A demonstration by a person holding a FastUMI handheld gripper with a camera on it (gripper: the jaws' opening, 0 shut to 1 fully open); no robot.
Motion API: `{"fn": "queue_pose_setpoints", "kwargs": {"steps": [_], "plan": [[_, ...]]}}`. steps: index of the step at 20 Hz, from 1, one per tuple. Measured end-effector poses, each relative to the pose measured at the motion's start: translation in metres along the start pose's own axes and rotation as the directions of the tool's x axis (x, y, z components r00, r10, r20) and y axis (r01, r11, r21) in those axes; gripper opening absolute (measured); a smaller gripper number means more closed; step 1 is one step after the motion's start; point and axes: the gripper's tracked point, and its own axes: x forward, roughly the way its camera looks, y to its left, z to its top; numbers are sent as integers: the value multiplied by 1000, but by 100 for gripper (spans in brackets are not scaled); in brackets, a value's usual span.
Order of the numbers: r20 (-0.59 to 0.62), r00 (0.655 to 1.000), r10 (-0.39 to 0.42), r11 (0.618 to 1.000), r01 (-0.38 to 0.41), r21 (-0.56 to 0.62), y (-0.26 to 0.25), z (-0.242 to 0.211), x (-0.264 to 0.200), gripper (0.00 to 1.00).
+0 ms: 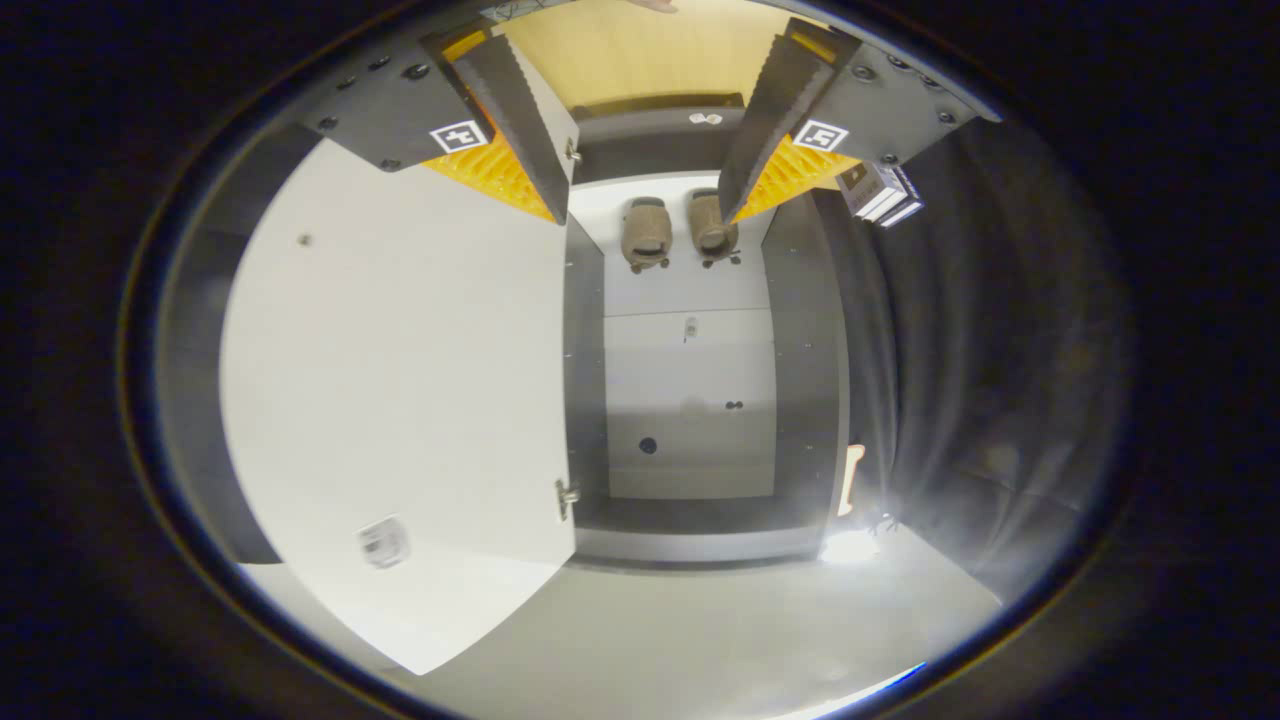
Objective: Open the shoe cabinet door, grab the shoes and put them into the shoe cabinet, then close the shoe cabinet door.
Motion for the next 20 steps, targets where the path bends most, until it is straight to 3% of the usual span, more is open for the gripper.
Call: {"fn": "queue_pose_setpoints", "kwargs": {"steps": [5, 10, 14, 17, 20], "plan": [[23, 997, -80, 997, 79, 18, -66, 13, -71, 95], [62, 983, -171, 985, 172, -7, -168, 25, -94, 97], [79, 977, -196, 980, 199, -28, -253, 31, -77, 97], [80, 980, -183, 981, 188, -53, -297, 34, -38, 97], [59, 992, -116, 992, 118, -33, -308, 24, 17, 97]]}}
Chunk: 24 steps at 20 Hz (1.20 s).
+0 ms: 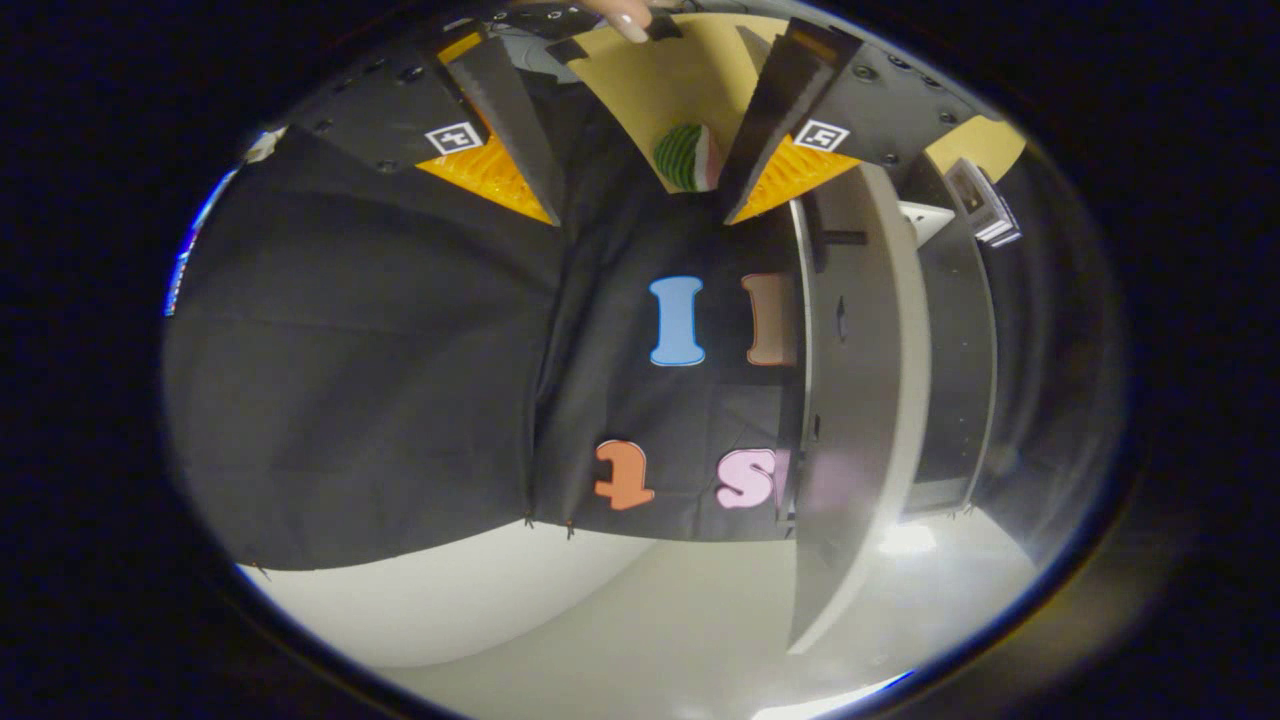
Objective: Open the shoe cabinet door, grab the shoes and put them into the shoe cabinet, then close the shoe cabinet door.
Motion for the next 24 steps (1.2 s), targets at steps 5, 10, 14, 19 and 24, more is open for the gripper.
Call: {"fn": "queue_pose_setpoints", "kwargs": {"steps": [5, 10, 14, 19, 24], "plan": [[-9, 993, 120, 992, -120, 37, 7, -19, 48, 97], [24, 977, 213, 977, -213, 28, 31, -11, 64, 97], [9, 968, 252, 968, -252, 17, 47, -12, 70, 97], [4, 963, 270, 963, -270, 13, 58, -13, 68, 93], [-5, 968, 251, 968, -251, 23, 66, -14, 62, 92]]}}
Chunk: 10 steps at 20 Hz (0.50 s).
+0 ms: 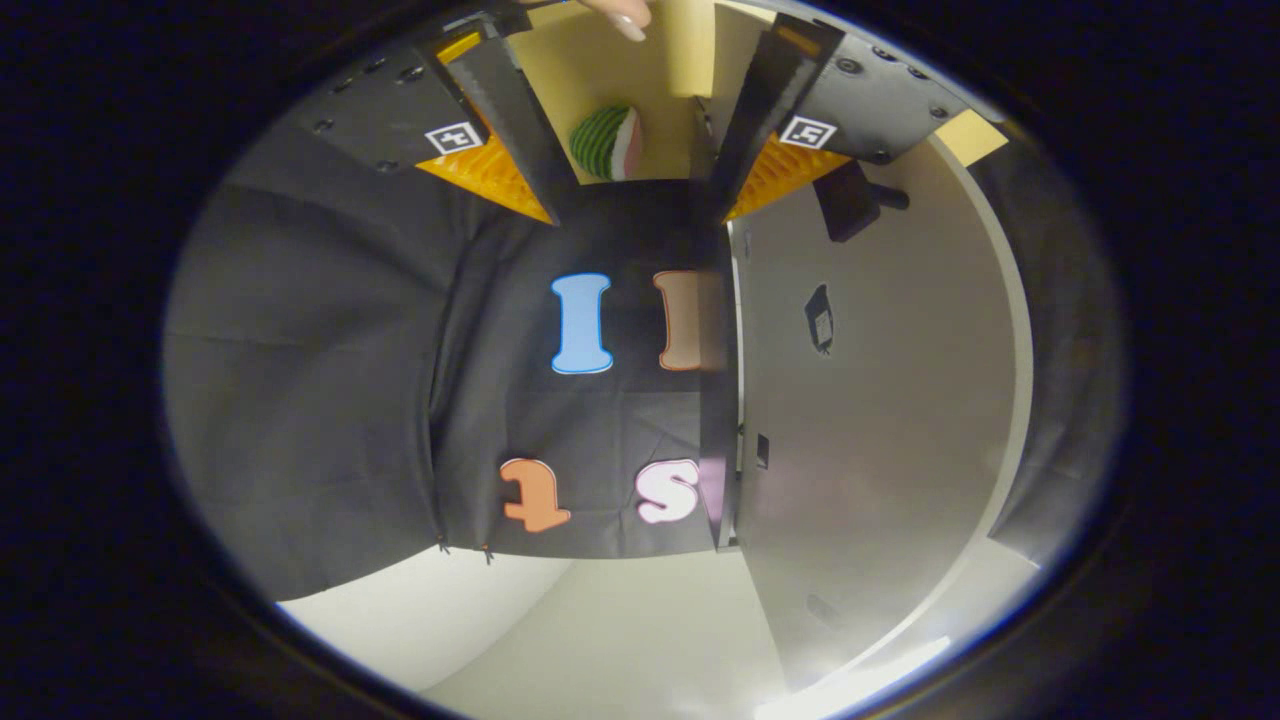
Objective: Open the shoe cabinet door, grab the shoes and put them into the shoe cabinet, then close the shoe cabinet door.
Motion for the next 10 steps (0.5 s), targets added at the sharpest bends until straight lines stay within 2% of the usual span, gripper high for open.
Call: {"fn": "queue_pose_setpoints", "kwargs": {"steps": [10], "plan": [[11, 1000, -12, 1000, 12, 11, 85, -4, -15, 92]]}}
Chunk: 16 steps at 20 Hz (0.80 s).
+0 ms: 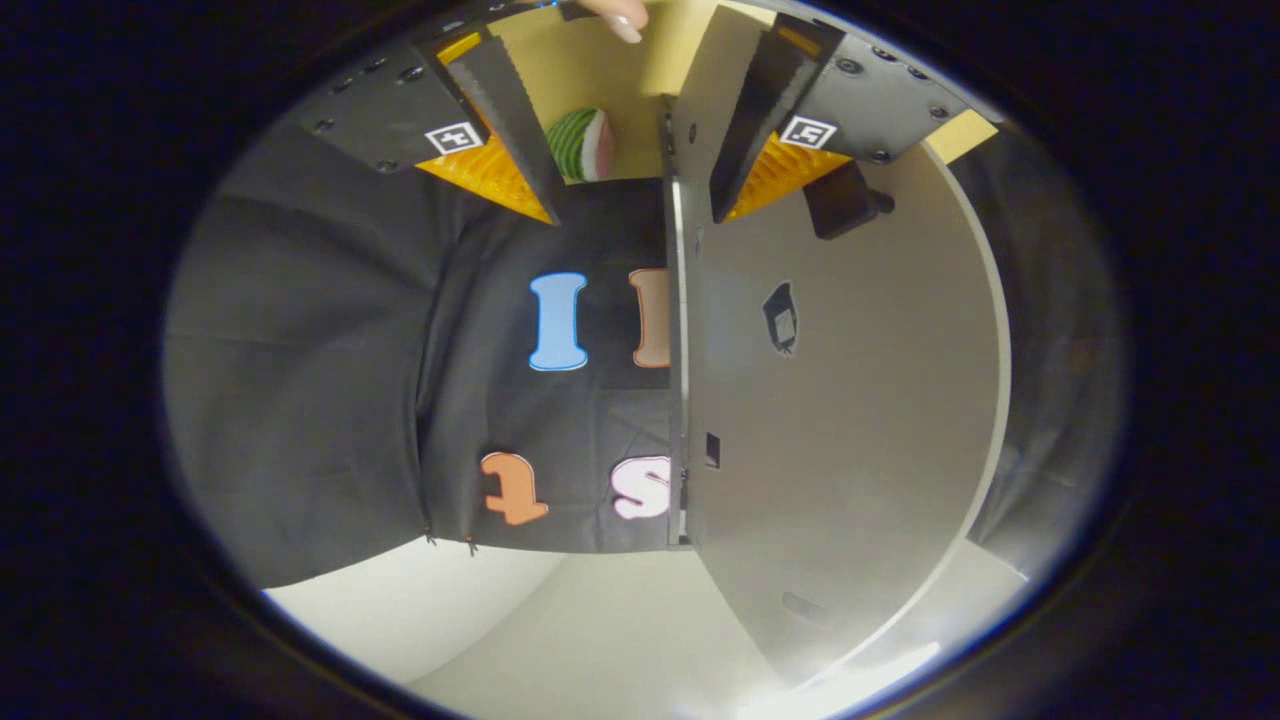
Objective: Open the shoe cabinet door, grab the shoes and put them into the shoe cabinet, then close the shoe cabinet door.
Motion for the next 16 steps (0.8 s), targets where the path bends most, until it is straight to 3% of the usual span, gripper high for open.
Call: {"fn": "queue_pose_setpoints", "kwargs": {"steps": [8, 16], "plan": [[9, 1000, -28, 998, 27, 55, 88, -7, 7, 92], [14, 998, 66, 995, -67, 68, 208, -15, 53, 92]]}}
